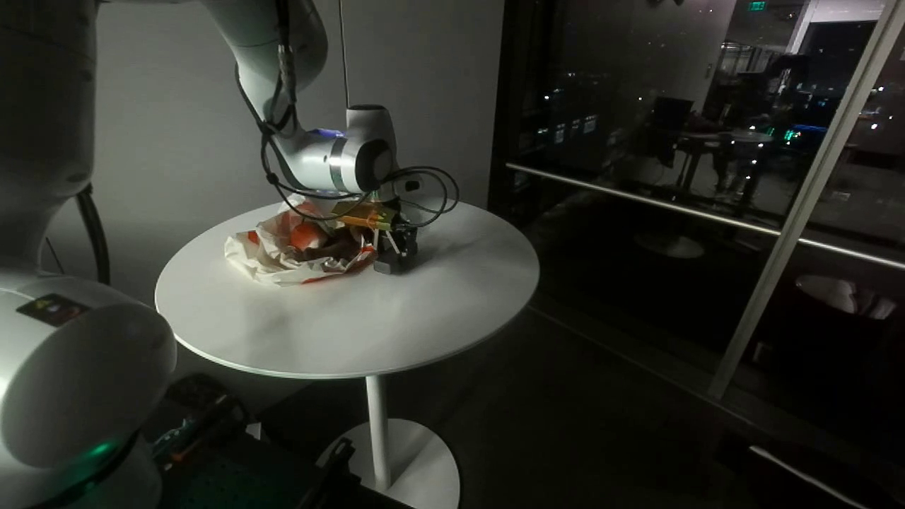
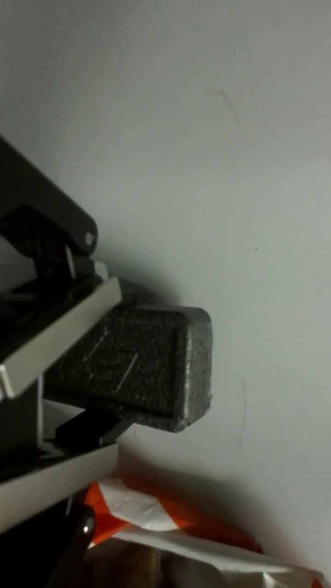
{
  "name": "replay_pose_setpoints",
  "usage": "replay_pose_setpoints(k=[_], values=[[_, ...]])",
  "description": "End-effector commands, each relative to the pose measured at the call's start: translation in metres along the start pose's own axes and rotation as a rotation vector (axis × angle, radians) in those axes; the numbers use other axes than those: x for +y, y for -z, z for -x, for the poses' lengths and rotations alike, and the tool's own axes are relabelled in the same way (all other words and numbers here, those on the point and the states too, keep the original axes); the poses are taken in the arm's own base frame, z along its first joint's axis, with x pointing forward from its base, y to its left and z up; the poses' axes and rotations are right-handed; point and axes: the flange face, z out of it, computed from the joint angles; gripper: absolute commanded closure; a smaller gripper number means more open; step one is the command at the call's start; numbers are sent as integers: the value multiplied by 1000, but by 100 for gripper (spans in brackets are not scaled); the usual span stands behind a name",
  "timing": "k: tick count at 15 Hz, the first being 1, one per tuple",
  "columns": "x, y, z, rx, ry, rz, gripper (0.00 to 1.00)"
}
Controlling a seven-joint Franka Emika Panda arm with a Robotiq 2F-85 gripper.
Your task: Put the objects on the table inside the bag
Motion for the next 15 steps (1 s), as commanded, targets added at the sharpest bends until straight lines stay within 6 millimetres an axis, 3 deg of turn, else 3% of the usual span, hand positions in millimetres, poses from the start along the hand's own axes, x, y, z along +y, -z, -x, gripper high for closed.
replay_pose_setpoints(k=[1,5,12,15], values=[[-14,39,5,107,56,-2,70],[-38,66,19,226,221,20,70],[-125,79,67,315,540,-118,70],[-148,95,80,374,667,-110,70]])
